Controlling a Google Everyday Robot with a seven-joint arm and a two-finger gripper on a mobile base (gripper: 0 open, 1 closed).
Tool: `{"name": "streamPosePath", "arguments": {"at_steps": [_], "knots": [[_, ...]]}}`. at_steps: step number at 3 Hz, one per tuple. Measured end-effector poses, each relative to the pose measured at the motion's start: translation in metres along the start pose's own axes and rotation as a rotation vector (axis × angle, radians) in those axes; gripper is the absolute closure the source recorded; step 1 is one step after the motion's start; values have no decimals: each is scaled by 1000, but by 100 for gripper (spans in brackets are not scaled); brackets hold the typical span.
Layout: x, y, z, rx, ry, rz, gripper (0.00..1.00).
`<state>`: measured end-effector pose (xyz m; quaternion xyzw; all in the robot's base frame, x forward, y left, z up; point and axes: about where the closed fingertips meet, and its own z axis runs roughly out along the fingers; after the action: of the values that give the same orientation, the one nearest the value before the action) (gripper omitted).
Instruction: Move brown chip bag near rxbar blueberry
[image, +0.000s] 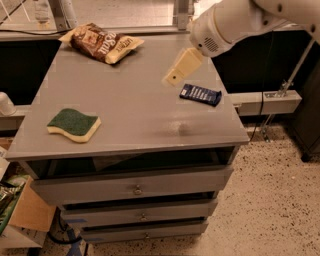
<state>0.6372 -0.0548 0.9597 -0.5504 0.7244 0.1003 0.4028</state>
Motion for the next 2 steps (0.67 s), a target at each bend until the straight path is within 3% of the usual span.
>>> {"name": "streamPosePath", "arguments": {"at_steps": [2], "knots": [[-33, -59, 91, 117, -105, 3, 0]]}}
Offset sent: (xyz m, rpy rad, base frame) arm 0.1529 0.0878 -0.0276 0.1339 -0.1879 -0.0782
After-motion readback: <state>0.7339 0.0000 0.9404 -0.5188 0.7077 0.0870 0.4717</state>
